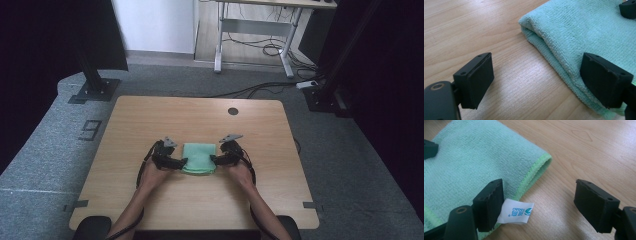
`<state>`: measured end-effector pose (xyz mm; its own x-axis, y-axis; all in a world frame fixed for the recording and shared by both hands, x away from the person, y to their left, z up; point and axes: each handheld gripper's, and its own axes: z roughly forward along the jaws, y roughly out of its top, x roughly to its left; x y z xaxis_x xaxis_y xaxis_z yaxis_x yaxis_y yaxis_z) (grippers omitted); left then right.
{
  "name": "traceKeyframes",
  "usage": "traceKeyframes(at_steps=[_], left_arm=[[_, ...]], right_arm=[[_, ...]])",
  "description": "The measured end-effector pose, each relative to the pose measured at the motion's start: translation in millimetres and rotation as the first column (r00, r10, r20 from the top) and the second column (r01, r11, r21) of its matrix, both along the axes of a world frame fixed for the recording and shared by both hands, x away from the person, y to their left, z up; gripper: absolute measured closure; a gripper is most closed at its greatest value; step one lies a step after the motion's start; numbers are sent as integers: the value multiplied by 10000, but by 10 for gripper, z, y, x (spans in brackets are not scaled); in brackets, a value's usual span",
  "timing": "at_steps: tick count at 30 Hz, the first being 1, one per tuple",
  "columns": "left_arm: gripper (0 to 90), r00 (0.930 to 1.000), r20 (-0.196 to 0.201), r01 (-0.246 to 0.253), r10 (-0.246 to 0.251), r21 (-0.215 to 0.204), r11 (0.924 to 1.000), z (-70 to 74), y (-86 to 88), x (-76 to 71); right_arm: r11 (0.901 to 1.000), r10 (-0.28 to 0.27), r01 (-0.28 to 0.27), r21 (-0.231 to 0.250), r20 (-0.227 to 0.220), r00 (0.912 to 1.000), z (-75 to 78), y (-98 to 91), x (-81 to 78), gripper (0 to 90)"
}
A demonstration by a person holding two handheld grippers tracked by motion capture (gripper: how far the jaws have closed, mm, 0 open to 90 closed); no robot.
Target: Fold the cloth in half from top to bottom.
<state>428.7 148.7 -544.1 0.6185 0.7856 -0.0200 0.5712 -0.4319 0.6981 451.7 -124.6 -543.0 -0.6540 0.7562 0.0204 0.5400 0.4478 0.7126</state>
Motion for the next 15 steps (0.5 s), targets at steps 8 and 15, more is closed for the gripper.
traceKeyframes(at_steps=[8,15], left_arm=[[138,9999,79,141,-140,-133,9998,84,-43,-69],[120,9991,20,423,-423,-269,9987,126,-25,-164]], right_arm=[[9986,307,-300,432,-163,9994,86,-35,-57,215],[9963,708,-695,506,-233,9972,161,-41,-148,155]])
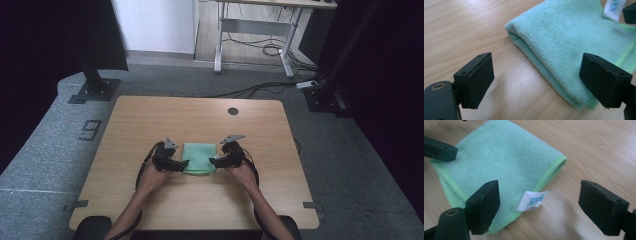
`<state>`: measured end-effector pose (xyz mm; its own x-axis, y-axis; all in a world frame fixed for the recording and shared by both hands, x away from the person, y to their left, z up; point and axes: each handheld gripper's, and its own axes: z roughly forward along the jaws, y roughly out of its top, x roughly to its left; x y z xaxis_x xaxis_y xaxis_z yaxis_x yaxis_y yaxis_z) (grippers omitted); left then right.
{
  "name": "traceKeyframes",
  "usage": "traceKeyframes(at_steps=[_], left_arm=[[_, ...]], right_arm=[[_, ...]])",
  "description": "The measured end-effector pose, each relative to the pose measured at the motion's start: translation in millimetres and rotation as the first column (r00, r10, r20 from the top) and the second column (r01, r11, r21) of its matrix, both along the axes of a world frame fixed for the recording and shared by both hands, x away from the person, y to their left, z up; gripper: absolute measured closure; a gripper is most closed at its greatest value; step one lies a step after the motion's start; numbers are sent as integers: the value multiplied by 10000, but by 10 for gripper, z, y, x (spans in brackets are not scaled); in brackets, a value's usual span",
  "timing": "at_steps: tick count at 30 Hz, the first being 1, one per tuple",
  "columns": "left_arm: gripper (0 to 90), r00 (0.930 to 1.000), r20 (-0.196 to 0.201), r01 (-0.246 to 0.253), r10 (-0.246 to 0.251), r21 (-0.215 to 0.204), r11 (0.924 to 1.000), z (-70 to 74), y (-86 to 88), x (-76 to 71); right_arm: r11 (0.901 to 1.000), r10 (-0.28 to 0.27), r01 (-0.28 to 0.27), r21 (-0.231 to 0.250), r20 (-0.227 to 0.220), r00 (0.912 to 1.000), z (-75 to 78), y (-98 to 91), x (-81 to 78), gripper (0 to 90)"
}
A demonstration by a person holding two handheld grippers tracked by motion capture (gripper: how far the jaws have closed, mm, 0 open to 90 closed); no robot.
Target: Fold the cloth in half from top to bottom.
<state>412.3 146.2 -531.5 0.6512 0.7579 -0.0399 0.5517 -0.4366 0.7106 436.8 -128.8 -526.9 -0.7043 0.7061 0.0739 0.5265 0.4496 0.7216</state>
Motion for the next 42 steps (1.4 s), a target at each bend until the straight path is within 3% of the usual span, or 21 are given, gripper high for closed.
traceKeyframes(at_steps=[9,15,25,34,42], left_arm=[[35,9998,66,182,-182,61,9998,86,151,-136],[5,9992,150,363,-366,188,9992,162,245,-260],[0,9989,275,368,-382,481,9982,171,450,-418],[0,9998,50,182,-186,725,9972,22,671,-532],[0,9999,-104,-125,132,609,9981,-80,818,-536]], right_arm=[[9996,293,-293,8,-26,9996,91,-89,-134,117],[9995,293,-291,-130,122,9995,164,-187,-245,23],[9999,-40,47,-135,509,9987,224,-453,-456,0],[9989,-438,445,-130,456,9980,115,-740,-615,0],[9953,-912,908,-334,-135,9957,-137,-925,-668,0]])
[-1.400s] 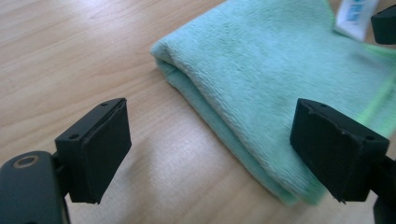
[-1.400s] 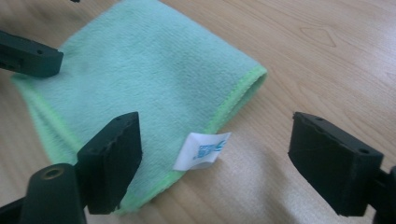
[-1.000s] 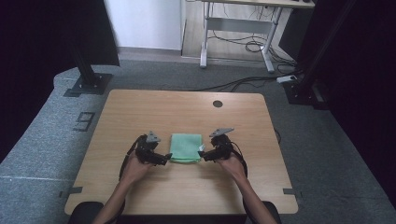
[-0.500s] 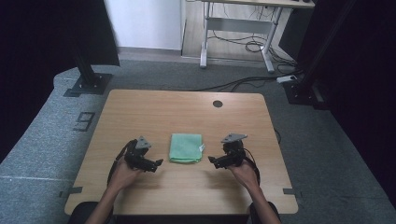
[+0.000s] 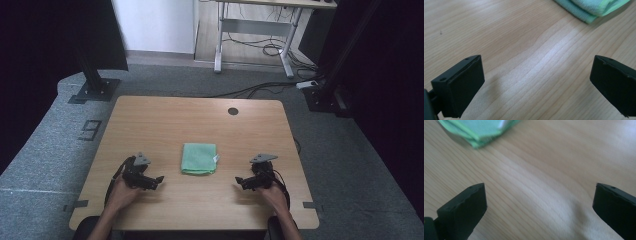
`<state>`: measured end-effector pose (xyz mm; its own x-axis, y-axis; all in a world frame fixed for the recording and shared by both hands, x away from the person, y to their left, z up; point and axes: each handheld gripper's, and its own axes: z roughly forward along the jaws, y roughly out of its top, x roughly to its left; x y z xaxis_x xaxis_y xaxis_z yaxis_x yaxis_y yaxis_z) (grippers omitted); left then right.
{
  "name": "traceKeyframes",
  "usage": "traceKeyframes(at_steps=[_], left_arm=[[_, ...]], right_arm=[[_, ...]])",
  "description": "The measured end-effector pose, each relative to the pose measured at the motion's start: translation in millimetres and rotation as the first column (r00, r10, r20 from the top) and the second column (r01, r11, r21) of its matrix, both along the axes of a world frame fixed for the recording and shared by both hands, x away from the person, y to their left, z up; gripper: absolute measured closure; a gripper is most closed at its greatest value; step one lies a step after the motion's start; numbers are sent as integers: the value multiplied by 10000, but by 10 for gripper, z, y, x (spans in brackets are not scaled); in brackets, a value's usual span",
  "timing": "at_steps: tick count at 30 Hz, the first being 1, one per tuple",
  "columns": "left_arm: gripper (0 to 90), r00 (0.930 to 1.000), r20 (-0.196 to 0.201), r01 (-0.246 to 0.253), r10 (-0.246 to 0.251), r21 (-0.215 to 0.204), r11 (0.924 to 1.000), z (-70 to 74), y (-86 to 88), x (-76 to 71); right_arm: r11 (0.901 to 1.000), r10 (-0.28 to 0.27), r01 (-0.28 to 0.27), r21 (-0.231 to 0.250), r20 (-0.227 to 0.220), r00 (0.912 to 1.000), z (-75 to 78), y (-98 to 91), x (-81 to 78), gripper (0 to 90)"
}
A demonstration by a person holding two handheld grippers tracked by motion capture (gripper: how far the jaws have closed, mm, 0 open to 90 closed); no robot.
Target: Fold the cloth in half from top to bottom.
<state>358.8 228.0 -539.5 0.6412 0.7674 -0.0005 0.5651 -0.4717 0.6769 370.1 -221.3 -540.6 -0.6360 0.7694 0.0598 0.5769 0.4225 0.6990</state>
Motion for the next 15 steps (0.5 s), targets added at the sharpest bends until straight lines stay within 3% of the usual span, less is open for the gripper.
traceKeyframes(at_steps=[3,5,9,15], left_arm=[[0,9998,-210,30,-26,194,9998,-68,10,7],[0,9997,-231,-36,37,50,10000,-91,29,8],[0,9996,-223,-190,193,120,9997,-92,44,13],[0,9994,-224,-255,257,128,9996,-91,41,10]], right_arm=[[9991,-72,71,-418,-23,10000,-90,-19,2,0],[9986,-100,111,-520,206,9997,-132,-20,-8,0],[9992,-303,316,-260,479,9984,-162,-19,-29,0],[9992,-298,311,-269,492,9983,-164,-23,-31,0]])
